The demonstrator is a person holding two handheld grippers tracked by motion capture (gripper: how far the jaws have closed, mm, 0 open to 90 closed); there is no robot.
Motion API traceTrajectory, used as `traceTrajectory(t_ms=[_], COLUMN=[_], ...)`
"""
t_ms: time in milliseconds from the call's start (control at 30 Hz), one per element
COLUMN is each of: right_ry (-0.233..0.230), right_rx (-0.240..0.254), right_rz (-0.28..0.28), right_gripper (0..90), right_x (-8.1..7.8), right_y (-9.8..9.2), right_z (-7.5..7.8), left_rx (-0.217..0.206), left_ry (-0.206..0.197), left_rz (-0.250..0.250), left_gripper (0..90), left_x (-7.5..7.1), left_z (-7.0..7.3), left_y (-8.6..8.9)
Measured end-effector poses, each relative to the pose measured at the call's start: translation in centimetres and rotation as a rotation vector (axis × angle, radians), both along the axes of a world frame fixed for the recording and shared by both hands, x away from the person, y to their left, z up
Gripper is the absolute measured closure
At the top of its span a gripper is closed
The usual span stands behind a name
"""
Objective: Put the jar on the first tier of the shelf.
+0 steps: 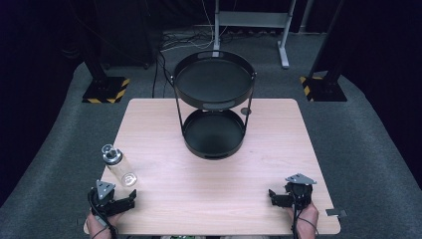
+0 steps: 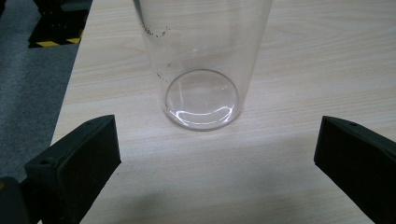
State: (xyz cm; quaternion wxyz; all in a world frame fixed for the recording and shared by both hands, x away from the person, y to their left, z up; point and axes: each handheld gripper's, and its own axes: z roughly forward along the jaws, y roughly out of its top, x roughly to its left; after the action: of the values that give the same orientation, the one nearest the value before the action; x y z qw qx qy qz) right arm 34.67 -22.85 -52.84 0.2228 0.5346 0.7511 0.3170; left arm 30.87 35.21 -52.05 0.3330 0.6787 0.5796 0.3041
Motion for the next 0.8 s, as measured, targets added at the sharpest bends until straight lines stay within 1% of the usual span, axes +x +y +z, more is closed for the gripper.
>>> traceTrajectory(t_ms=[200, 400, 433, 600, 633, 733, 800], right_ry=[0.001, -0.006, -0.005, -0.005, -0.005, -0.006, -0.006], right_rx=[0.0, -0.001, 0.0, 0.001, 0.001, 0.001, 0.001], right_rz=[0.001, -0.003, -0.003, -0.005, -0.005, -0.004, -0.004], right_gripper=[0.0, 0.6, 0.6, 0.8, 0.9, 0.9, 0.9], right_x=[-0.01, -0.07, -0.06, -0.07, -0.08, -0.09, -0.09], right_y=[0.02, 0.03, 0.03, 0.02, 0.02, 0.02, 0.02], right_z=[0.0, 0.01, 0.01, 0.01, 0.01, 0.01, 0.01], left_rx=[0.01, 0.007, 0.002, 0.003, -0.002, -0.011, -0.009], left_ry=[0.005, 0.009, 0.008, -0.003, 0.0, -0.012, -0.015], left_rz=[0.0, 0.002, 0.003, 0.011, 0.009, 0.003, 0.002], left_gripper=[0.1, 0.2, 0.2, 0.2, 0.2, 0.2, 0.2], left_x=[0.25, 0.47, 0.48, 0.57, 0.62, 0.68, 0.69], left_z=[-0.03, -0.05, -0.04, 0.03, 0.06, 0.17, 0.23], left_y=[-0.25, -0.26, -0.24, -0.17, -0.12, -0.06, -0.05])
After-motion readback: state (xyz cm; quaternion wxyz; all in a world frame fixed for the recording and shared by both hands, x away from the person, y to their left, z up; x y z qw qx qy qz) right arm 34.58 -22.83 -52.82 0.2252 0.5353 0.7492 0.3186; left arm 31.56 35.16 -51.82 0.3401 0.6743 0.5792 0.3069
